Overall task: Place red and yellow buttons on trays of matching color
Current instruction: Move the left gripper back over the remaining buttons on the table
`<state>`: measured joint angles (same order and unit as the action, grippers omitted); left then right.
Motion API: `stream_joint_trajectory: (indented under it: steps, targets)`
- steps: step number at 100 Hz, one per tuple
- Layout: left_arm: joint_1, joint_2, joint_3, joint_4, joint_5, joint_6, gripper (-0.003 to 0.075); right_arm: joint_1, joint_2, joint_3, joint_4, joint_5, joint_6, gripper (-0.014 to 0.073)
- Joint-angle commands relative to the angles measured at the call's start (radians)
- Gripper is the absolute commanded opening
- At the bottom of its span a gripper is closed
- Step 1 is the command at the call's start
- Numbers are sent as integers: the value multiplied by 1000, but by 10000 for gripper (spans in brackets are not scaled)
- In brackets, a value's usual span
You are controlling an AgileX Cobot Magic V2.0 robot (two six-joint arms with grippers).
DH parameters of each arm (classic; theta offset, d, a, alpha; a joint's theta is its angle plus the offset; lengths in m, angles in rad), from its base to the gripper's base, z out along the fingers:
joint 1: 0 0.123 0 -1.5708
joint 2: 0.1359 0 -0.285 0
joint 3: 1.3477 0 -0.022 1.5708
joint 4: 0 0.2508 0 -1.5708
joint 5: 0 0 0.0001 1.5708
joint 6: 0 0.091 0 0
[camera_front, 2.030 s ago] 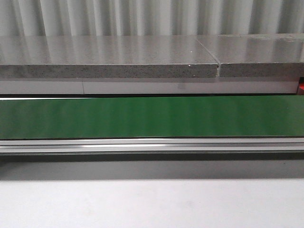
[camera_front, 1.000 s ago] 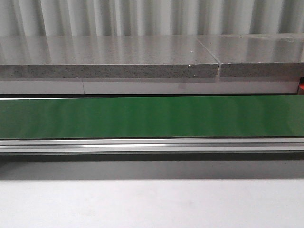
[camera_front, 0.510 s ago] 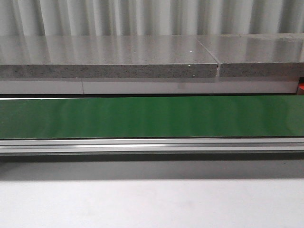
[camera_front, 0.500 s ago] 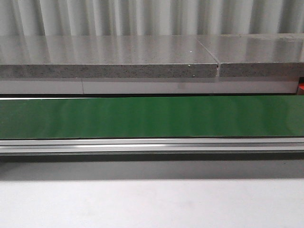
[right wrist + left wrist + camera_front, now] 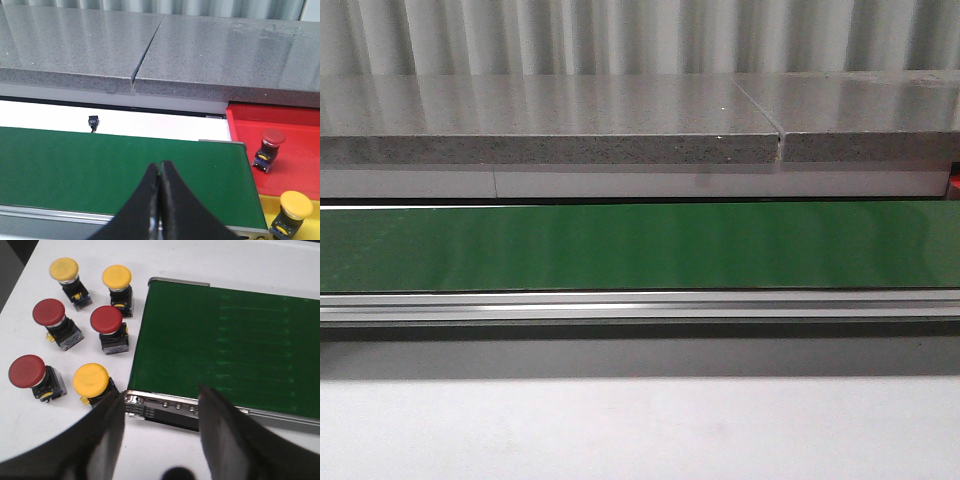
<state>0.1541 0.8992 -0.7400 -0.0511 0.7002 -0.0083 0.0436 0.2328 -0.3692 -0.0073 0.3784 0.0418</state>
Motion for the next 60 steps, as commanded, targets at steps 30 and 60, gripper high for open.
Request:
stream_joint_trajectory:
  steps: [30,60]
  targets:
    - [187,257,-225,-77,239,-35,429,0,6,-25,1,-75,-7,-67]
    - [244,467,-329,-79,324,-35,420,0,6,-25,1,-75,-7,-67]
